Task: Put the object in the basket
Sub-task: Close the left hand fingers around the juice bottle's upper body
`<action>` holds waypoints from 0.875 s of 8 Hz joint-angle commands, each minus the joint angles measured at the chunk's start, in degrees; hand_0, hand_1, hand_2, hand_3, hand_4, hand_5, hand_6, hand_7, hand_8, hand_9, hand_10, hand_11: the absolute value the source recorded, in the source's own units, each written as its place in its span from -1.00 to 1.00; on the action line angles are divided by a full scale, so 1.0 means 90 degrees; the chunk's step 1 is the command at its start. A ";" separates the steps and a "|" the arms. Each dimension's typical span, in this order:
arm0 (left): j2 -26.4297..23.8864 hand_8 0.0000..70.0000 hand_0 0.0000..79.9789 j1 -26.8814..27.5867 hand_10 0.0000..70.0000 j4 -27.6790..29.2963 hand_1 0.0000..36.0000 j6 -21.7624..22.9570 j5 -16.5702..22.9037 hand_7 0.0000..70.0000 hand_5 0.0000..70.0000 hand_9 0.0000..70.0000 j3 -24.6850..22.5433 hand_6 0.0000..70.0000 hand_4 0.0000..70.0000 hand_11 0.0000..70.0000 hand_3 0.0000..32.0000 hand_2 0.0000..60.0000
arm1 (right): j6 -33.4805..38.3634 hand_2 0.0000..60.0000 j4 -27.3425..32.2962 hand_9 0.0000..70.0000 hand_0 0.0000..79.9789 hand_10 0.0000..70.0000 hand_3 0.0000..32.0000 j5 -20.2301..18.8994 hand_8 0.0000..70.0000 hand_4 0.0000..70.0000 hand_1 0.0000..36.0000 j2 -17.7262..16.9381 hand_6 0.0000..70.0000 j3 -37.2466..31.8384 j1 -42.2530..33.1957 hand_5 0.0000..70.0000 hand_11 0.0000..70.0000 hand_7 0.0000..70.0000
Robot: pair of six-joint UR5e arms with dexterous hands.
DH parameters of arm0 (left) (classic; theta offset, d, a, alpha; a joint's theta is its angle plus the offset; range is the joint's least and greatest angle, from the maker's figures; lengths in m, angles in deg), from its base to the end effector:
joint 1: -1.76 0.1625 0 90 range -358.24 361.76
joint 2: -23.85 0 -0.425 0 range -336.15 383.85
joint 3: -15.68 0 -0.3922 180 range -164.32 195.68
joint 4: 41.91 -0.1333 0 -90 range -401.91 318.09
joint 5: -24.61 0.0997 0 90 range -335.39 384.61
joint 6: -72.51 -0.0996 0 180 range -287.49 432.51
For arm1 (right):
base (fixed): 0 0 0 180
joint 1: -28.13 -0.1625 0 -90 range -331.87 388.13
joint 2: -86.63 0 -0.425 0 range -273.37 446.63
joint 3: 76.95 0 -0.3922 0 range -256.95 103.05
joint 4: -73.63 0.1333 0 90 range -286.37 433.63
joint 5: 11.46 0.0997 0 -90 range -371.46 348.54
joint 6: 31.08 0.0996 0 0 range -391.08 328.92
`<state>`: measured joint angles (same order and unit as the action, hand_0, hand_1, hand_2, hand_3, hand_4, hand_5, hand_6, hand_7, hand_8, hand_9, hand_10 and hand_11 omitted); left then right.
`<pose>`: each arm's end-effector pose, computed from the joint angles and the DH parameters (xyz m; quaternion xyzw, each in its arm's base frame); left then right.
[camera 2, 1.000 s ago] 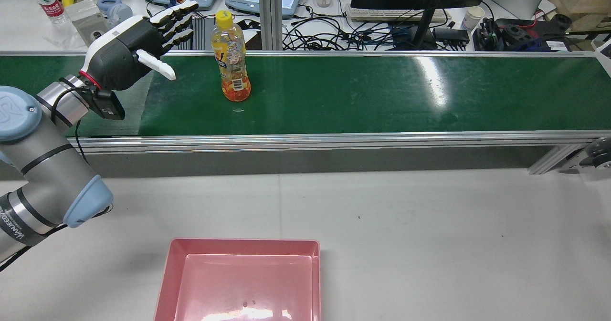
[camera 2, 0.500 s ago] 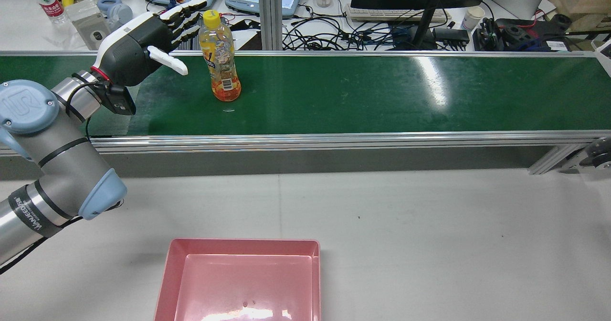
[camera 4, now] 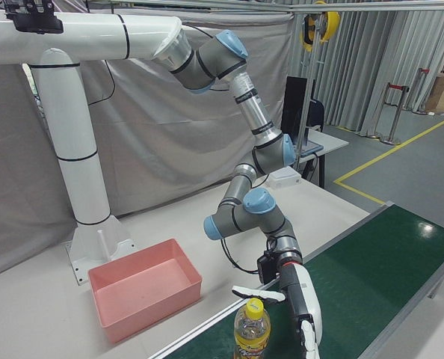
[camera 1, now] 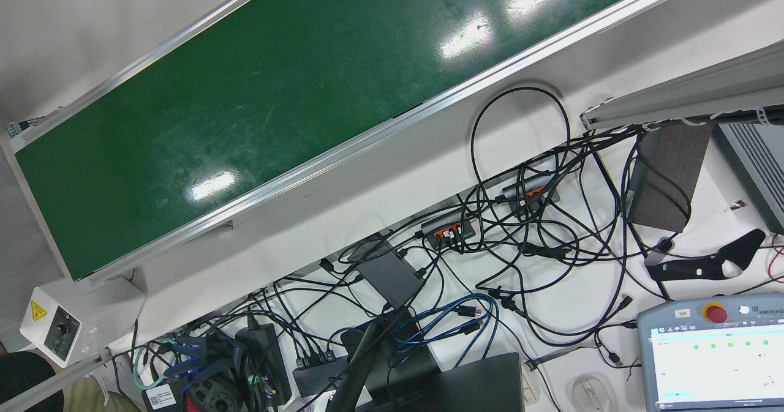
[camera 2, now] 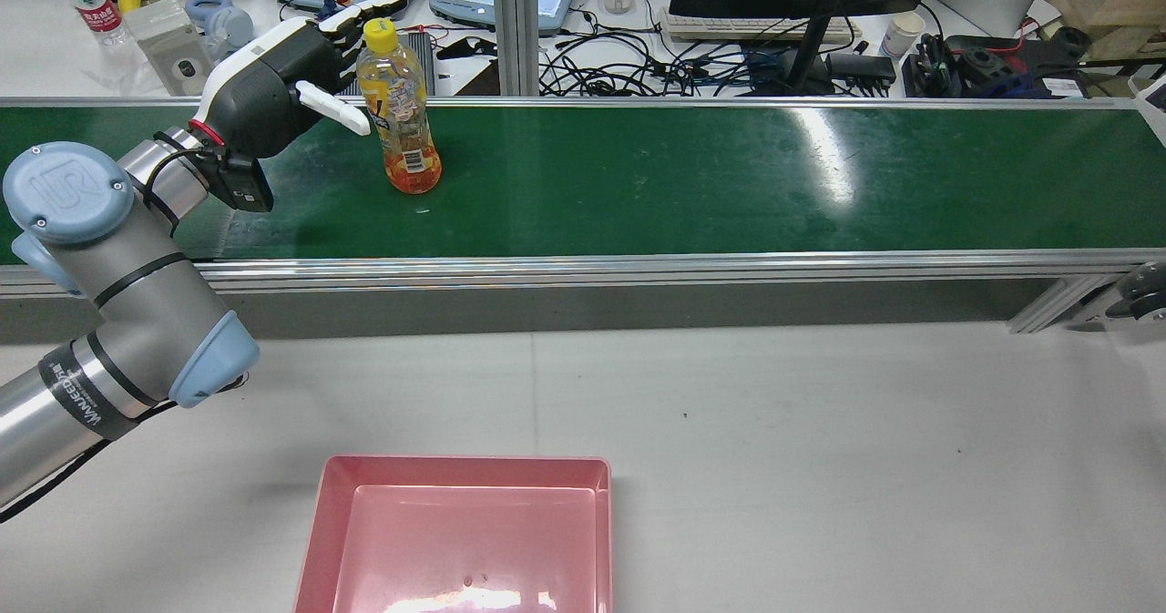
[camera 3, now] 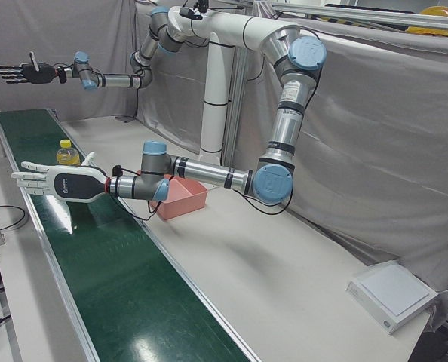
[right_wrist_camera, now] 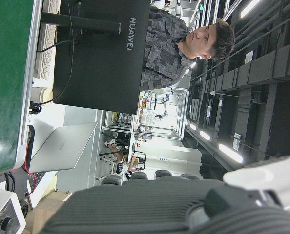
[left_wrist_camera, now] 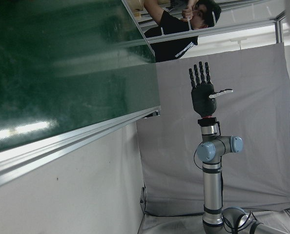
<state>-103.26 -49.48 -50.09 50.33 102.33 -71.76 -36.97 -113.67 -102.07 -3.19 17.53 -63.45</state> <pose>0.3246 -0.6511 0.3251 -0.0660 0.8442 -0.4979 0.1875 0.1456 -0.4833 0.6598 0.0411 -0.6894 0.7225 0.0309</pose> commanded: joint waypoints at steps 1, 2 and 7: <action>-0.0008 -0.90 0.41 0.0020 -0.86 -0.0010 -0.80 0.0003 0.0006 -1.00 -0.65 -0.89 -0.0030 -1.00 -0.71 -0.75 -0.89 -1.00 | 0.0000 -1.00 0.0000 -1.00 -1.00 -1.00 -1.00 0.0000 -1.00 -1.00 -1.00 0.0000 -1.00 0.0000 0.0000 -1.00 -1.00 -1.00; -0.0018 -0.90 0.41 0.0087 -0.85 -0.0010 -0.79 0.0003 0.0006 -1.00 -0.63 -0.89 -0.0011 -1.00 -0.70 -0.74 -0.90 -1.00 | 0.0000 -1.00 0.0000 -1.00 -1.00 -1.00 -1.00 0.0000 -1.00 -1.00 -1.00 0.0000 -1.00 0.0000 0.0000 -1.00 -1.00 -1.00; -0.0338 0.24 0.99 0.0098 0.91 -0.0465 -0.19 0.0004 -0.0003 0.07 1.00 0.72 -0.0069 -0.29 0.38 1.00 -1.00 -1.00 | 0.0000 -1.00 0.0000 -1.00 -1.00 -1.00 -1.00 0.0000 -1.00 -1.00 -1.00 0.0000 -1.00 0.0000 0.0000 -1.00 -1.00 -1.00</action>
<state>-104.00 -48.57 -50.54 50.46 102.45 -72.12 -36.97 -113.67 -102.07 -3.19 17.53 -63.45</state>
